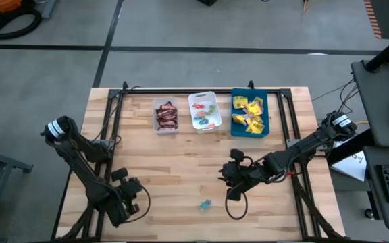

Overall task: Sort candy
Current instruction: Put the right green jelly candy into the white bin

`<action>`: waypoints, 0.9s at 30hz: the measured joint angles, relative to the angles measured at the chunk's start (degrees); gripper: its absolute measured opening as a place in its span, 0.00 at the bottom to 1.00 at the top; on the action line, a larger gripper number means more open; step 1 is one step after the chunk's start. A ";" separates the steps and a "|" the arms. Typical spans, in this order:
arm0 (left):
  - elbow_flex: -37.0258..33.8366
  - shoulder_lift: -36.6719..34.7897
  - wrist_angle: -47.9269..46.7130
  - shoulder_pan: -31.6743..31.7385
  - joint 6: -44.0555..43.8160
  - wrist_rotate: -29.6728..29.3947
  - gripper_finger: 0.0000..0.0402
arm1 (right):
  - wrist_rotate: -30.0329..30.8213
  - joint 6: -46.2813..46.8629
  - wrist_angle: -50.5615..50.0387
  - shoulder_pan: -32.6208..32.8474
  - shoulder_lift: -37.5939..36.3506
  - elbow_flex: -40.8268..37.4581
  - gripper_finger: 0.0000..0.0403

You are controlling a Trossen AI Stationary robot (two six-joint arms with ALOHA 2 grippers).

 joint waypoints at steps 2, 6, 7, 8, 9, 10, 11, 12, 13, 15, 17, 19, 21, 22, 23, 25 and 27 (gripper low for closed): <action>0.34 -1.99 -0.88 0.07 1.11 -1.78 0.01 | 0.03 0.06 0.03 0.00 0.00 -0.13 0.27; 0.37 -5.96 -2.22 0.09 1.65 -5.79 0.00 | 0.31 0.34 0.06 0.00 0.00 -0.84 0.27; 0.37 -6.79 -2.22 0.09 2.05 -7.52 0.00 | 0.31 0.48 0.08 0.00 0.00 -1.08 0.27; 0.37 -7.58 -2.24 0.08 2.40 -9.49 0.00 | 0.33 0.70 0.10 0.00 0.00 -1.36 0.27; 0.37 -8.45 -2.23 0.12 2.89 -11.32 0.00 | 0.33 1.07 0.09 0.00 0.00 -1.64 0.27; 0.37 -9.43 -2.07 0.29 3.73 -13.21 0.00 | 0.32 1.27 0.11 0.00 0.00 -1.91 0.27; 0.37 -10.35 -1.92 0.62 4.76 -14.92 0.00 | 0.31 1.54 0.14 0.00 0.00 -2.20 0.27; 0.36 -11.14 -1.77 1.03 5.85 -16.39 0.00 | 0.31 1.89 0.12 0.00 0.00 -2.48 0.27; 0.35 -11.94 -1.58 1.57 6.69 -17.71 0.00 | 0.31 2.53 0.10 0.00 0.00 -2.64 0.27; 0.36 -13.82 -1.50 3.24 8.82 -20.45 0.00 | 0.32 3.19 0.22 0.00 0.00 -2.72 0.27; 0.37 -15.45 -0.78 5.60 11.43 -22.64 0.00 | 0.32 3.50 0.53 0.00 0.00 -2.72 0.27; 0.35 -16.84 0.92 8.69 16.09 -23.48 0.00 | 0.31 3.45 1.02 0.00 0.00 -2.72 0.27; 0.35 -17.99 4.44 12.27 22.90 -23.75 0.00 | 0.33 3.45 1.28 0.00 0.00 -2.72 0.27; 0.35 -18.31 6.33 14.20 26.80 -23.74 0.00 | 0.31 3.43 1.26 0.00 0.00 -2.72 0.27; 0.35 -18.50 8.62 16.26 31.21 -23.66 0.00 | 0.32 3.30 1.24 0.00 0.00 -2.75 0.27; 0.35 -18.80 12.98 20.58 40.29 -22.15 0.00 | 0.31 3.10 1.24 0.00 0.00 -2.75 0.27; 0.35 -18.88 16.85 25.24 48.75 -19.41 0.00 | 0.32 3.07 1.24 -0.01 0.00 -2.75 0.27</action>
